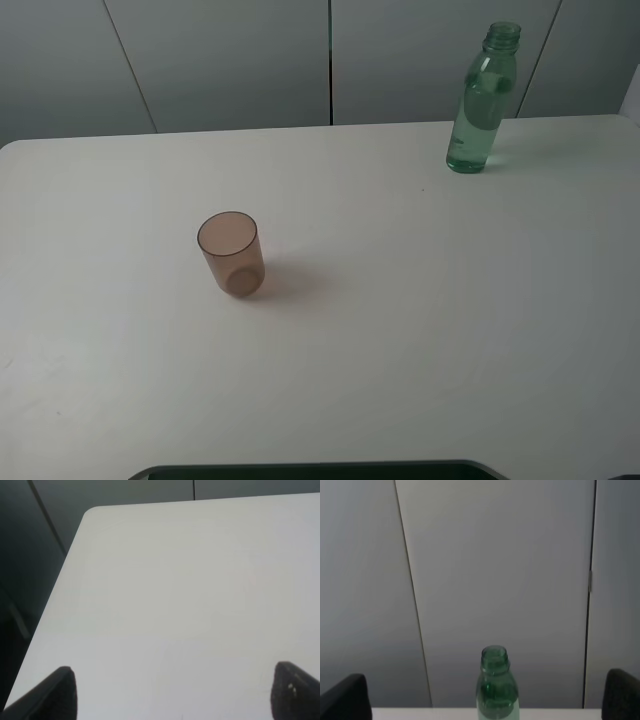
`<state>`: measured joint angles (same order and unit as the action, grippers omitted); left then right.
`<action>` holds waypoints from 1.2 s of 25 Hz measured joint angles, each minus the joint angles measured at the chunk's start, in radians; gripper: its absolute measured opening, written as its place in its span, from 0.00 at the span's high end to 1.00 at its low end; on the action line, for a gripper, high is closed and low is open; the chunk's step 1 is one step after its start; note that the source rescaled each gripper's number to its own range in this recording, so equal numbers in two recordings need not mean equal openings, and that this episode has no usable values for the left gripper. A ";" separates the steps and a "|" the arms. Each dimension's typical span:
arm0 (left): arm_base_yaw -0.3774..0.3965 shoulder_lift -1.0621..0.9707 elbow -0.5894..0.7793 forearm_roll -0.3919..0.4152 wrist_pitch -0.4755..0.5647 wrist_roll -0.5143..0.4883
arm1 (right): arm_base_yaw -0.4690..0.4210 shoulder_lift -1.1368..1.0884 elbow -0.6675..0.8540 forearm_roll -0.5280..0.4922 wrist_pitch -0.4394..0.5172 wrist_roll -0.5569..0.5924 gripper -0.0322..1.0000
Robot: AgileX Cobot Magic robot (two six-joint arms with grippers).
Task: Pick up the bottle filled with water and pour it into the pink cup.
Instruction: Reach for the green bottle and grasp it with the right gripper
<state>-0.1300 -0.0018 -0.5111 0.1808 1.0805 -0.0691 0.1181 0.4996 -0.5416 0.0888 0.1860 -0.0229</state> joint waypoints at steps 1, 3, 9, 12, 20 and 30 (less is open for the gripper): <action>0.000 0.000 0.000 0.000 0.000 0.000 | 0.000 0.047 0.000 0.000 -0.063 -0.001 0.00; 0.000 0.000 0.000 0.000 0.000 0.000 | 0.000 0.131 0.013 0.000 -0.186 -0.001 0.00; 0.000 0.000 0.000 0.000 0.000 0.000 | 0.000 0.409 0.040 -0.009 -0.420 0.014 0.00; 0.000 0.000 0.000 0.000 0.000 0.000 | 0.011 0.541 0.064 -0.021 -0.513 0.048 0.00; 0.000 0.000 0.000 0.000 0.000 0.000 | 0.091 0.888 0.097 -0.027 -0.872 0.094 0.00; 0.000 0.000 0.000 0.000 0.000 0.000 | 0.091 1.213 0.054 -0.023 -1.027 0.116 0.00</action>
<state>-0.1300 -0.0018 -0.5111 0.1808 1.0805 -0.0691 0.2088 1.7122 -0.4879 0.0662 -0.8412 0.0936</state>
